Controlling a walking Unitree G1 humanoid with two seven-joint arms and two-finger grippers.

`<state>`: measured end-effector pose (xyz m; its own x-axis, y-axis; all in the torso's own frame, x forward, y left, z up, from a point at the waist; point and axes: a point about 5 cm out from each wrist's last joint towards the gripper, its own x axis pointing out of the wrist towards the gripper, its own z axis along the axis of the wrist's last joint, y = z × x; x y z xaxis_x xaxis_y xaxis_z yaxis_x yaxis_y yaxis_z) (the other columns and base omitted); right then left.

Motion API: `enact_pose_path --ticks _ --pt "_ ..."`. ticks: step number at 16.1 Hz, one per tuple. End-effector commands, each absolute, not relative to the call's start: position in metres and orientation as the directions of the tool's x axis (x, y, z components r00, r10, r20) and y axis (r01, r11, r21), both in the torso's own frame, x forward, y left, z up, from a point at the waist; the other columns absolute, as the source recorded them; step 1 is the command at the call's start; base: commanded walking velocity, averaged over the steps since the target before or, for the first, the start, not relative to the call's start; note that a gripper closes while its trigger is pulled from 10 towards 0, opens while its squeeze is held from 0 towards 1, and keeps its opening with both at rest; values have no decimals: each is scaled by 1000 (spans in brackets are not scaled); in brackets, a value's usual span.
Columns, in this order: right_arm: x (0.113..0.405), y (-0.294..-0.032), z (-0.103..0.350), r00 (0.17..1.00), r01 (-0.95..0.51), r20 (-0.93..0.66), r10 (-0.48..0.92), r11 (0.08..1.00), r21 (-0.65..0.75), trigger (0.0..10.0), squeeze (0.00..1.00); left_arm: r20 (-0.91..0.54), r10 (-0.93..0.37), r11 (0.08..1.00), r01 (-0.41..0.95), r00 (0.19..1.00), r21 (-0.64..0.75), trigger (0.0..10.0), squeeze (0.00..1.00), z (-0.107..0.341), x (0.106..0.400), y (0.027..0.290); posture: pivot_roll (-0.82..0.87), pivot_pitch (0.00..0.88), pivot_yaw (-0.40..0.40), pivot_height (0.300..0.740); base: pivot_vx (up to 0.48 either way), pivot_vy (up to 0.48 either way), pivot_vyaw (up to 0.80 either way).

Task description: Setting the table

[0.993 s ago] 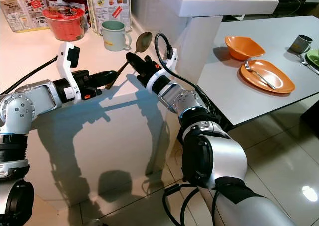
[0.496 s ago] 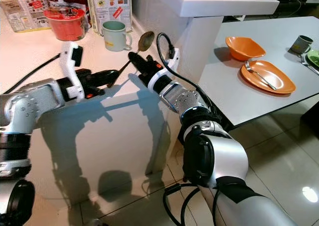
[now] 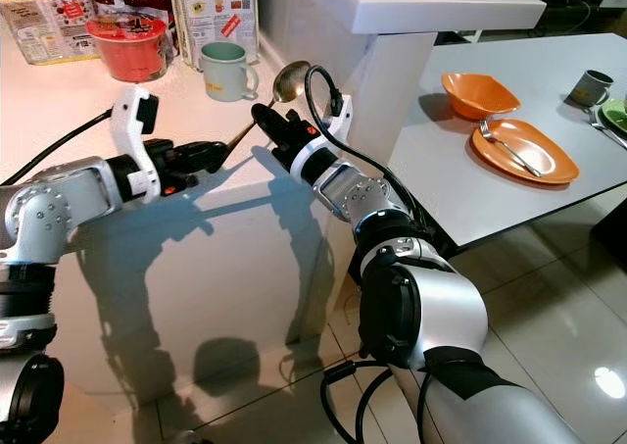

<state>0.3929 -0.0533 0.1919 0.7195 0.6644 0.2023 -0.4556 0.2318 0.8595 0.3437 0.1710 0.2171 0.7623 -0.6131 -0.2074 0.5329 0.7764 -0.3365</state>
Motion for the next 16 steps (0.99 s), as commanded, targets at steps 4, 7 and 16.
enact_pose_path --ticks 4,7,16 --pt "399 -58 207 737 -481 229 636 255 839 0 0 -146 -608 775 545 780 -319 10000 1000 229 341 174 62 0 -119 740 0 0 0" --pt "399 -61 205 736 -486 219 641 275 830 0 0 -92 -600 780 557 794 -285 10000 835 238 339 183 57 0 -118 740 0 0 0" --pt "374 -93 226 573 -721 265 776 323 613 0 0 28 -94 992 92 995 85 10000 0 245 351 220 64 0 -85 740 0 0 0"
